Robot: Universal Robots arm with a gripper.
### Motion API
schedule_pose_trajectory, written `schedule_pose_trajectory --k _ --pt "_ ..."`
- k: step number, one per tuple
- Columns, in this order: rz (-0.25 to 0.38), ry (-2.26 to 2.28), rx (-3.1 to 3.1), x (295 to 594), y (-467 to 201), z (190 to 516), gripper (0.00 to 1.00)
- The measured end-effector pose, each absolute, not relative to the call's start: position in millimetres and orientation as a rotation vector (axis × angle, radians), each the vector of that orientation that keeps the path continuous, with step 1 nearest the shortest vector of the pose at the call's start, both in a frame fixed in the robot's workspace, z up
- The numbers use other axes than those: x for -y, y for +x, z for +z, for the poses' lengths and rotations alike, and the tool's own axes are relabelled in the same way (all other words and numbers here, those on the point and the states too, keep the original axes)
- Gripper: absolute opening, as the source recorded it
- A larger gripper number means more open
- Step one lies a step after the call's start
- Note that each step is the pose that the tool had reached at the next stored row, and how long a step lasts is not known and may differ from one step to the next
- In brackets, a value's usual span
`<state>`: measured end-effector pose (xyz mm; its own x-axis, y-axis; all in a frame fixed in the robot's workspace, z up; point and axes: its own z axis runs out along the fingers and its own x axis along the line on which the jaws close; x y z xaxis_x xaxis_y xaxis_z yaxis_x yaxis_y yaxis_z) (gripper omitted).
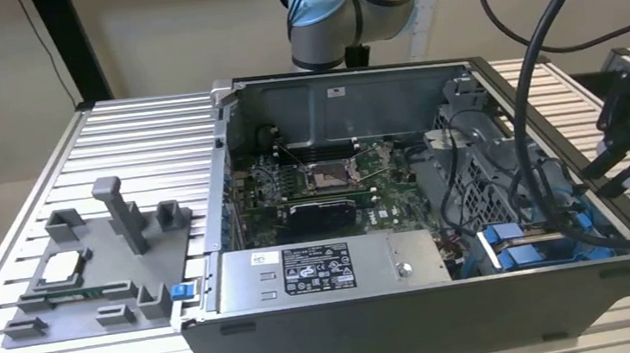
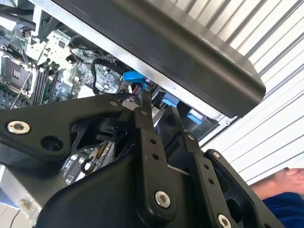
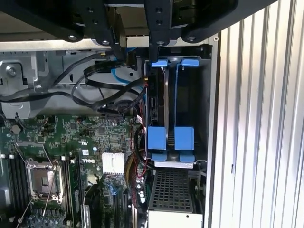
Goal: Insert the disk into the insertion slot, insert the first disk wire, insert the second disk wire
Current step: 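Insert the second disk wire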
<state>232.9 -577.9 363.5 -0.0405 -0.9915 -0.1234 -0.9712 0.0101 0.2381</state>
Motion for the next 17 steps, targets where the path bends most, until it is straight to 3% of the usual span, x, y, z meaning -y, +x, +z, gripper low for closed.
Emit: schedule_pose_trajectory --k 17 --pt "-0.402 2.117 2.173 577.8 233.7 359.9 1.0"
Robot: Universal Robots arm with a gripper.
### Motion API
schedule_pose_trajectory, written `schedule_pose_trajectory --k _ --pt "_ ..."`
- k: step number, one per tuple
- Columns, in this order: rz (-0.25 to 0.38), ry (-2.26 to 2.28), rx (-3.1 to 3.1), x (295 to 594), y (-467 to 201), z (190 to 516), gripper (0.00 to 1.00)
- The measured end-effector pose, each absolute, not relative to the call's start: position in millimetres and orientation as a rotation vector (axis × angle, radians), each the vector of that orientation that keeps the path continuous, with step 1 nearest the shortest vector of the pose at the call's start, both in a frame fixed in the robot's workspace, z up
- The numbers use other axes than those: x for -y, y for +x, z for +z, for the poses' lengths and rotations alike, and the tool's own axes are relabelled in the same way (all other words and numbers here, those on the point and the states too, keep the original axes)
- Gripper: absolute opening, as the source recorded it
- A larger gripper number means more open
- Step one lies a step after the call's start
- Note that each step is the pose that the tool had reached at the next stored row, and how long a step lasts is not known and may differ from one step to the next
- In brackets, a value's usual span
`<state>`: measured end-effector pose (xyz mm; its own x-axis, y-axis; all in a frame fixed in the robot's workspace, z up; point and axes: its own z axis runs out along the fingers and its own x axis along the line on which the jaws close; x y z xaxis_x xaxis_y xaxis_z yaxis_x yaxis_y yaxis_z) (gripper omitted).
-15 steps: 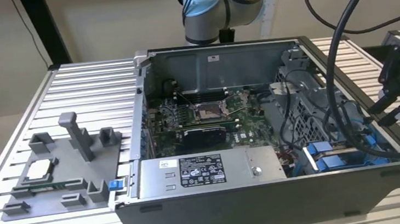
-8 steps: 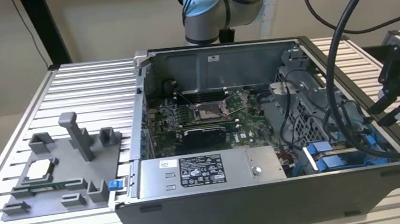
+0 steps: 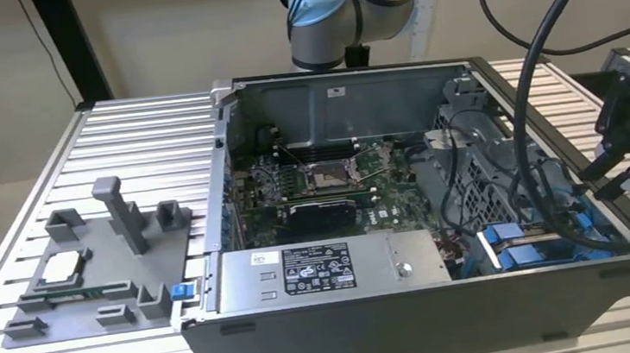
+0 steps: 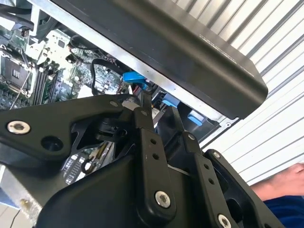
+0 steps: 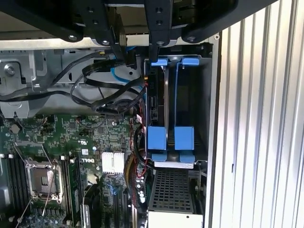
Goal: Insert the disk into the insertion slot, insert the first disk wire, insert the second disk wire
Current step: 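Insert the second disk wire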
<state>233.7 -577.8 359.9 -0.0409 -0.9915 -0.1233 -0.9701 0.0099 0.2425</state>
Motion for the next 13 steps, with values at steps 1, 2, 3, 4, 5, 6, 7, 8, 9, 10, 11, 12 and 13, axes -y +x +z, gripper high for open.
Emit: schedule_pose_trajectory --k 1,2,3,4,5,6,7,8,9,10,11,12,13 --pt "-0.402 2.117 2.173 577.9 233.9 358.9 1.0" --pt "-0.403 2.117 2.173 577.9 234.0 357.7 1.0" --pt "-0.403 2.117 2.173 577.9 233.9 357.4 1.0" --pt "-0.404 2.117 2.173 577.8 233.9 357.5 1.0" --pt "-0.407 2.118 2.173 577.6 233.9 357.4 1.0" --pt "-0.41 2.119 2.173 577.4 233.6 357.3 1.0" --pt "-0.413 2.12 2.174 577.2 233.0 357.3 1.0" --pt "-0.417 2.122 2.175 577.1 231.6 357.3 1.0" --pt "-0.421 2.124 2.176 577.0 229.5 357.3 1.0" --pt "-0.424 2.125 2.177 577.1 227.5 357.3 1.0" --pt "-0.425 2.124 2.178 577.0 225.9 357.2 1.0" --pt "-0.426 2.124 2.179 577.0 224.6 357.1 1.0" --pt "-0.427 2.124 2.18 577.0 223.8 356.9 1.0"
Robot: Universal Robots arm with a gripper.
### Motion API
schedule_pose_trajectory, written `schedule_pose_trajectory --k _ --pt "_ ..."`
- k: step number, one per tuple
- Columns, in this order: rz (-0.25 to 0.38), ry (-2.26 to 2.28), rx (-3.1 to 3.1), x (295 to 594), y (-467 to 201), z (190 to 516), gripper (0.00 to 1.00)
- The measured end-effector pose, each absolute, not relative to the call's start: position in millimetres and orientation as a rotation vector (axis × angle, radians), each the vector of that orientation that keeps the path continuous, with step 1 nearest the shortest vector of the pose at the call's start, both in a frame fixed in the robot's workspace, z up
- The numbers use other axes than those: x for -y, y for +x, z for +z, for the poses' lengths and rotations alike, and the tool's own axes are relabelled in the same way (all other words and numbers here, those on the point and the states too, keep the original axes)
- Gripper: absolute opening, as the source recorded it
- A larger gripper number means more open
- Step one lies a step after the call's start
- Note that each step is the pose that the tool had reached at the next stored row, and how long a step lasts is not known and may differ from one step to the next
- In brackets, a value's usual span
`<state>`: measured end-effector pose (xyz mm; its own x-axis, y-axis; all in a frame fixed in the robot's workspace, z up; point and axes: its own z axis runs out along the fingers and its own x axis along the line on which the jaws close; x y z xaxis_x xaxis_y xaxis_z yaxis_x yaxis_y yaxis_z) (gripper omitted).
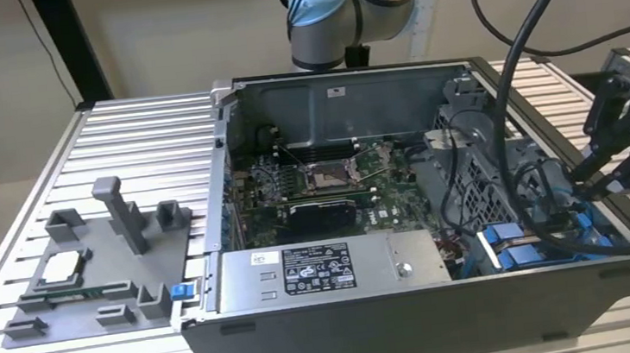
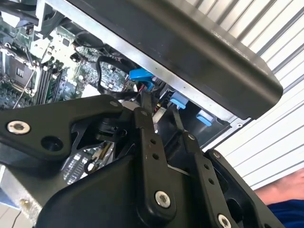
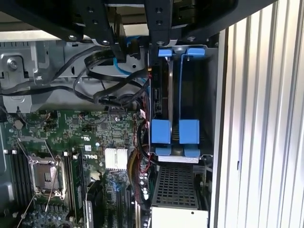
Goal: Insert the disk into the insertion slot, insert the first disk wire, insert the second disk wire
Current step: 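Insert the second disk wire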
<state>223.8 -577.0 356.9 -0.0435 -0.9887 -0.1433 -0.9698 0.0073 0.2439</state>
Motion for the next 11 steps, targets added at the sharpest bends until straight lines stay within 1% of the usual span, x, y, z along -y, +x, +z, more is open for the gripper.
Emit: schedule_pose_trajectory --k 11 --pt "-0.436 2.156 2.201 576.5 221.1 356.7 1.0"
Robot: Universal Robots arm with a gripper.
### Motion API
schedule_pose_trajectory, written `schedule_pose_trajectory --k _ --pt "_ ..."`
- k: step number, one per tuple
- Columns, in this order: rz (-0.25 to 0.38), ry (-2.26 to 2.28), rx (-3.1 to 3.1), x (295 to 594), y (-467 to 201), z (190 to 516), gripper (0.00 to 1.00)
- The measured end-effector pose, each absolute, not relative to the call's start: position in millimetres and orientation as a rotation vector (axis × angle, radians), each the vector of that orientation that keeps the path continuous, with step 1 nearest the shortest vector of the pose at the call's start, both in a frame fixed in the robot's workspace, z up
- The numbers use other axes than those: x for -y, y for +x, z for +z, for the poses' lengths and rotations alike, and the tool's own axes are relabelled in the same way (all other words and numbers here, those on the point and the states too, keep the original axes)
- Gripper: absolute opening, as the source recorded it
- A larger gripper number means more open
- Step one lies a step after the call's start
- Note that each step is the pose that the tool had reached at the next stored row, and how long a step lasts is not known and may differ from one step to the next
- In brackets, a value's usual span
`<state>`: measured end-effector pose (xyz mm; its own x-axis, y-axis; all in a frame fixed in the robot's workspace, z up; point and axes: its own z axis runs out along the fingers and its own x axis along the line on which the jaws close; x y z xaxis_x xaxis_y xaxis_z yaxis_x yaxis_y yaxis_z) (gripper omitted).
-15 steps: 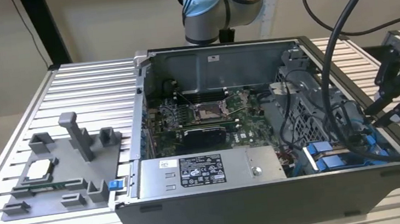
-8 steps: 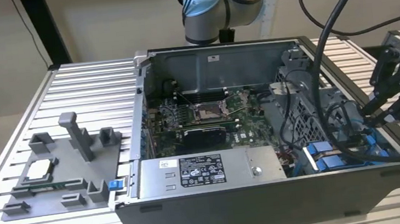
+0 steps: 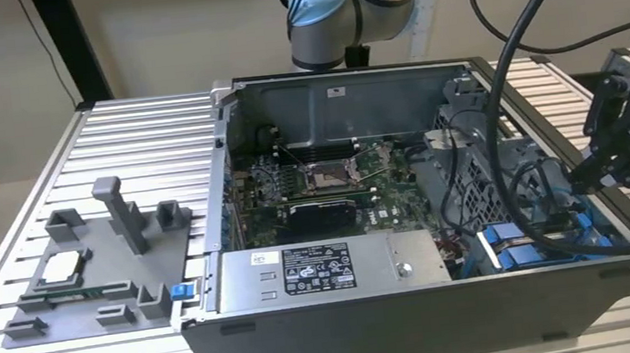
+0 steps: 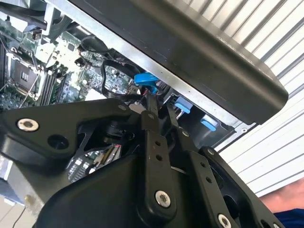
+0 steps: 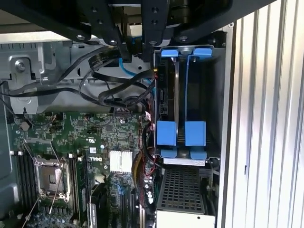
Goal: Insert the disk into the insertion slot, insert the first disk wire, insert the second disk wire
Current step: 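Insert the second disk wire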
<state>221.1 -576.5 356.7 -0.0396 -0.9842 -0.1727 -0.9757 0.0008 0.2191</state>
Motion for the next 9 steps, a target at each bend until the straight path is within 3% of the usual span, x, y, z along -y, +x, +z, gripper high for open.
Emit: schedule_pose_trajectory --k 5,6,9 --pt "-0.437 2.157 2.202 576.5 220.1 356.8 1.0" --pt "-0.437 2.157 2.202 576.5 220.0 356.7 0.0" --pt "-0.437 2.157 2.202 576.5 219.7 356.7 0.0"
